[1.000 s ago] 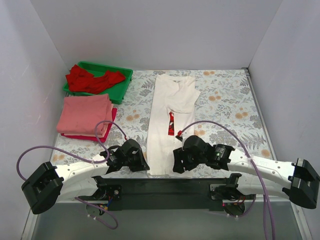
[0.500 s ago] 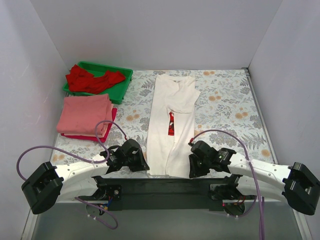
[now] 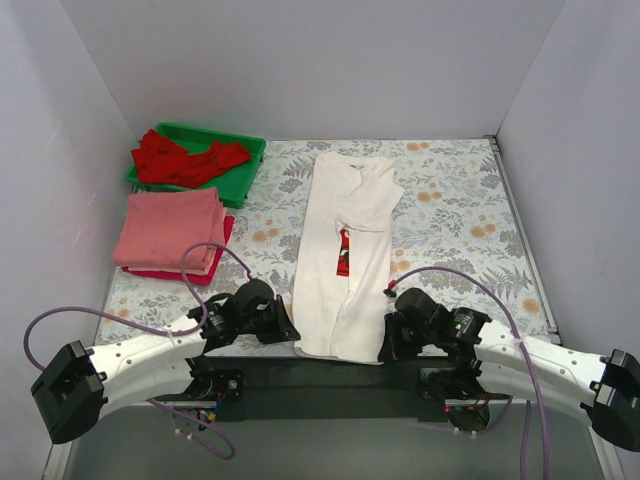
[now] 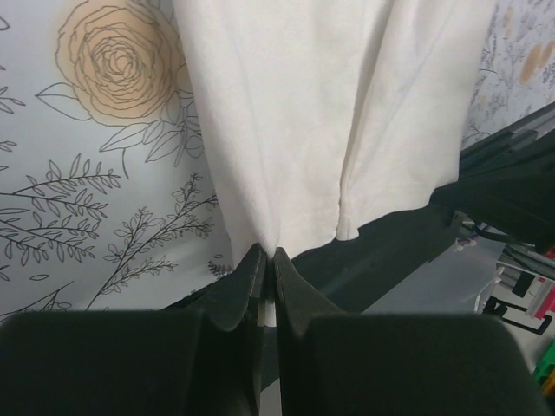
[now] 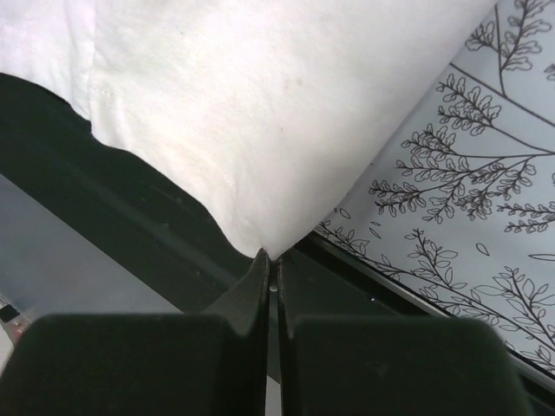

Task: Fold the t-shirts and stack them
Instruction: Fold the tshirt

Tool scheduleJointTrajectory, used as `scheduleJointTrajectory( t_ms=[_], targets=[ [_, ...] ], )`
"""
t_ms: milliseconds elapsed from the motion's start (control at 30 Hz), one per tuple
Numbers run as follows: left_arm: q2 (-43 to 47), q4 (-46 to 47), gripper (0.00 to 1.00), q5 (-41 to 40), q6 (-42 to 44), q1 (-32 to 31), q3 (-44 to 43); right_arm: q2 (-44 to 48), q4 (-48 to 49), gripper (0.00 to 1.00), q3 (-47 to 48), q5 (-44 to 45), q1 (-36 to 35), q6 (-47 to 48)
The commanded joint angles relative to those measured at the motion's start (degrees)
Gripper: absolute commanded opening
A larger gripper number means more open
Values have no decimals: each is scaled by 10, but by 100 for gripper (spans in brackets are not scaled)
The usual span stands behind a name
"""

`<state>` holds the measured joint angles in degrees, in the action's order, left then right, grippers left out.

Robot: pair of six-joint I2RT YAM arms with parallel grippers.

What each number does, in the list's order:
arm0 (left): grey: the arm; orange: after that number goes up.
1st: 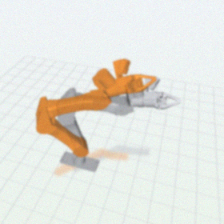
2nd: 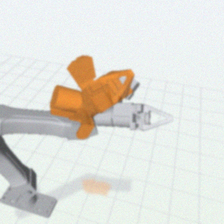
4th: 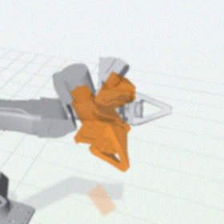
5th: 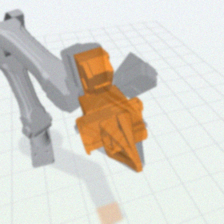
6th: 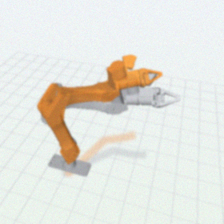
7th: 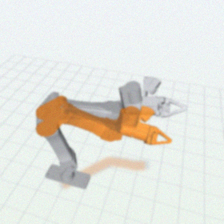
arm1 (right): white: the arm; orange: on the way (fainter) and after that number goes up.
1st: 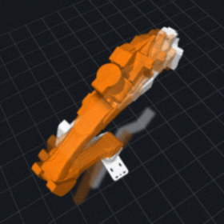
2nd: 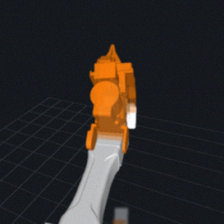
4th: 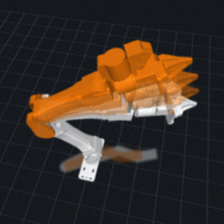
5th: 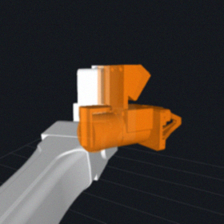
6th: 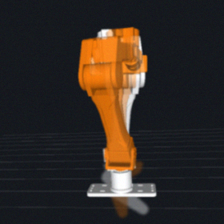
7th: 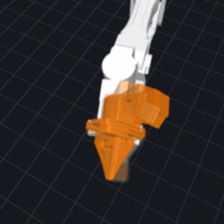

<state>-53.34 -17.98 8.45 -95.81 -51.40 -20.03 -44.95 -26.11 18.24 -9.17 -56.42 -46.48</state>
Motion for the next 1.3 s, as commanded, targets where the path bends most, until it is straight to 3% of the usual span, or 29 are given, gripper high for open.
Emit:
scheduleJointTrajectory(
  t_ms=[0,200,433,767,1267],
  targets=[
    [16,25,0,17,6,-3,-18,-7,-1,1,44,30,-2,23],
    [-53,33,0,-96,12,-1,-98,-67,0,1,131,107,42,90],
    [-147,55,0,-186,41,23,-206,-142,28,1,208,100,127,158],
    [-296,95,0,-134,91,143,-342,-240,72,1,289,28,256,211],
    [-460,111,0,-85,153,207,-470,-357,126,1,341,-39,358,241]
  ],
)
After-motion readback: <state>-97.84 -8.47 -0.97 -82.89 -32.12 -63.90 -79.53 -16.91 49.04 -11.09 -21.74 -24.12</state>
